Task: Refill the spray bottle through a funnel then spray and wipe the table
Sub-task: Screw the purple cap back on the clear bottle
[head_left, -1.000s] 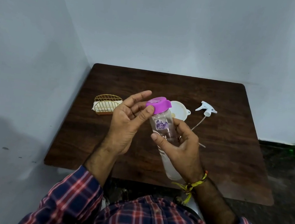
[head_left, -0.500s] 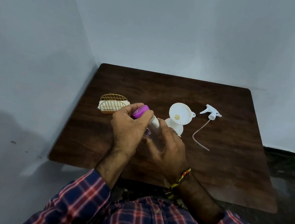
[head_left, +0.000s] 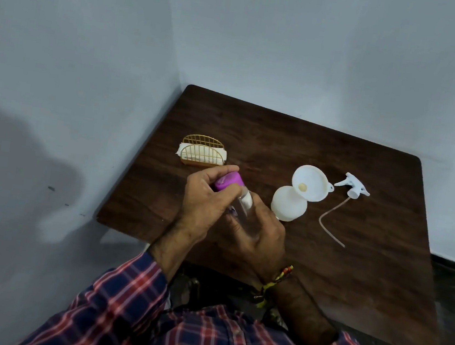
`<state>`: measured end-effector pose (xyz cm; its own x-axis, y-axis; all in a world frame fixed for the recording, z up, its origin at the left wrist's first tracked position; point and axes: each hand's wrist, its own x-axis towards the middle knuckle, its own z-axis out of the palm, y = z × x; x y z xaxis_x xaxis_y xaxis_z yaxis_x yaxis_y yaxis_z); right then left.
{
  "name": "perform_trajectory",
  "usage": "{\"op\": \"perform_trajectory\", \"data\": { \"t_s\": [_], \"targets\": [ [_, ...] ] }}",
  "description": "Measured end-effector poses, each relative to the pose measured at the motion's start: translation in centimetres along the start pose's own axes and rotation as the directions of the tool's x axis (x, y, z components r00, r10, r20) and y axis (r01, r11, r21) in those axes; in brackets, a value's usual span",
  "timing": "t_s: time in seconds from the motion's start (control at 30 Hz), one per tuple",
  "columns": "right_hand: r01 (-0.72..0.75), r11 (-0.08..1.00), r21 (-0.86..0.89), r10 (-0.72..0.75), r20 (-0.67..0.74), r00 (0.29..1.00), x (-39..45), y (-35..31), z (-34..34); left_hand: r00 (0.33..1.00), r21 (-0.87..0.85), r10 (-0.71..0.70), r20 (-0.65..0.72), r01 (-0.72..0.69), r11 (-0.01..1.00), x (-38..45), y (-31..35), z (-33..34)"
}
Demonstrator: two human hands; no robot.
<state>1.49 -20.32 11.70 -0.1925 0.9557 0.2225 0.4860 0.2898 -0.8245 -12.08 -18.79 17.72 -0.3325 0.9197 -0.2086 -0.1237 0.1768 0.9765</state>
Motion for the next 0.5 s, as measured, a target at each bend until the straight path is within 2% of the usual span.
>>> {"op": "perform_trajectory", "data": {
  "t_s": [0.13,0.2,0.3,0.4,0.5],
  "targets": [
    [-0.04,0.995,0.087,0.041,-0.018,0.999,0.6,-0.5,1.4,0.996,-0.102,-0.024,0.088,0.033,0.994,0.8,-0.5,-2.0],
    [-0.05,0.996,0.072,0.054,-0.047,0.997,1.1,-0.8,2.0,0.992,-0.096,-0.042,0.12,0.054,0.994,1.5,-1.4,-3.1],
    [-0.084,0.996,0.019,0.086,-0.15,0.985,2.2,-1.0,2.5,0.994,0.0,-0.105,0.04,0.105,0.994,3.1,-3.8,-4.6],
    [-0.148,0.988,0.045,0.154,-0.203,0.967,3.6,-1.1,2.6,0.968,0.276,-0.201,-0.151,0.236,0.932,5.3,-7.4,-6.3],
    [-0.152,0.988,0.009,0.15,-0.239,0.959,4.6,-1.0,2.5,0.93,0.611,-0.296,-0.219,0.367,0.702,7.7,-11.6,-8.1]
  ]
}}
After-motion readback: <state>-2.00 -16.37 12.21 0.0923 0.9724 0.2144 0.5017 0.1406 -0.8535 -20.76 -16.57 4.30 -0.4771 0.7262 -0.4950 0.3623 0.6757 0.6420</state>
